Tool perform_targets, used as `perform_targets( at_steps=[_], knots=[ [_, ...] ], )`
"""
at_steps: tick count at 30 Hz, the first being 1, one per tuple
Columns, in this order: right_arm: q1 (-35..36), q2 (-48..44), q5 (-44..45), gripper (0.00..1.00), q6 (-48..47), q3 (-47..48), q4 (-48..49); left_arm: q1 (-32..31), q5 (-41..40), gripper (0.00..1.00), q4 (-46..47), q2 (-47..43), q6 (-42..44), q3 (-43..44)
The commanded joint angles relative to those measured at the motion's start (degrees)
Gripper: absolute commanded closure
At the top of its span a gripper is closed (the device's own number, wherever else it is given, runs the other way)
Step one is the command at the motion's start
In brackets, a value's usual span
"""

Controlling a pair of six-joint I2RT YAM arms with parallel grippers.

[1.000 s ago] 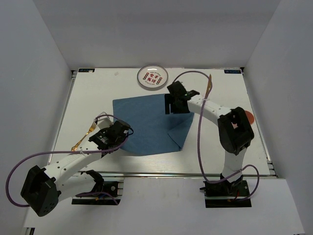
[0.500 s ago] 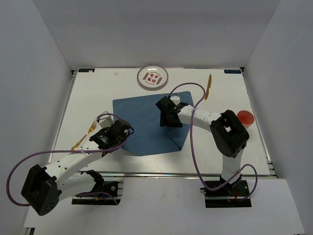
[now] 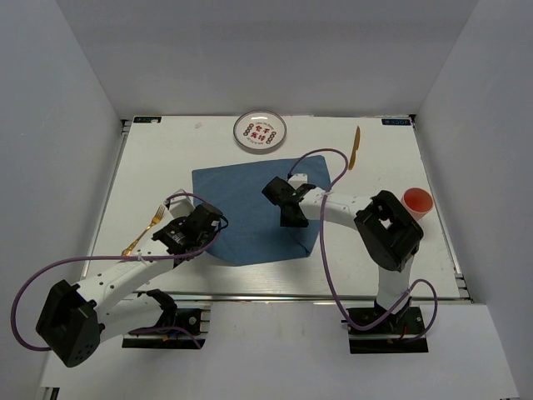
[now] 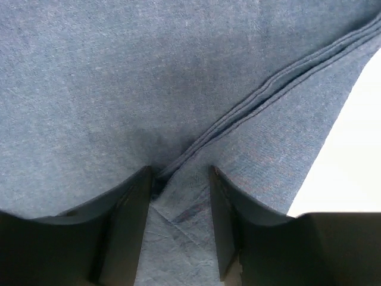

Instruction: Set the dinner table for one person

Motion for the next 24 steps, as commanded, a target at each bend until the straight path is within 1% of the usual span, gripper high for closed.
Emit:
perform_targets(
  at_steps=[1,3,4,7,8,12,14,16,19,20,22,23,24],
  knots=[
    [0.49,-3.28,3.08,0.60,1.94,-1.50,-1.67,0.22,0.10,1.00,1.19,-1.10,0.57,-0.41],
    [0.40,-4.07,3.79,0.76,2.20,-2.12,-1.93,0.22,0.36,1.00,1.37,-1.19,0.57,-0.41],
    [0.57,-4.33,4.22,0.89,2.64,-2.20,-2.37,0.22,0.45,1.00,1.37,-1.19,0.57,-0.41],
    [0.75,-6.09,5.89,0.93,3.52,-2.73,-3.60,0.22,0.45,1.00,1.28,-1.10,0.66,-0.24],
    [0.75,-6.62,6.33,0.99,3.78,-2.99,-3.87,0.22,0.36,1.00,1.20,-1.01,0.75,-0.24],
    [-0.39,-11.54,7.12,1.00,3.87,-8.07,-3.08,0.22,0.18,1.00,1.20,-1.01,0.40,-0.24],
    [-1.79,-14.25,9.14,1.00,5.71,-10.02,-4.92,0.22,0.18,1.00,1.11,-0.84,0.22,-0.15],
    [-3.37,-16.80,10.64,1.00,6.68,-14.32,-5.80,0.22,0.01,1.00,0.93,-0.84,0.04,-0.06],
    [-4.78,-24.09,11.17,1.00,8.27,-22.13,-5.89,0.22,-0.78,1.00,0.06,-0.84,0.04,0.46],
    [-5.40,-28.55,11.00,1.00,8.44,-24.24,-5.89,0.22,-0.96,1.00,0.05,-0.92,0.13,0.55],
    [-5.93,-33.49,10.56,1.00,9.15,-29.50,-5.98,0.22,-1.92,1.00,-0.12,-0.58,0.22,1.08],
    [-6.28,-38.22,10.38,1.00,9.32,-30.76,-6.50,0.22,-2.19,1.00,-0.04,-0.31,0.31,1.25],
    [-6.46,-40.87,10.03,1.00,8.89,-31.73,-6.51,0.22,-2.36,1.00,0.14,-0.05,0.48,1.43]
  ],
)
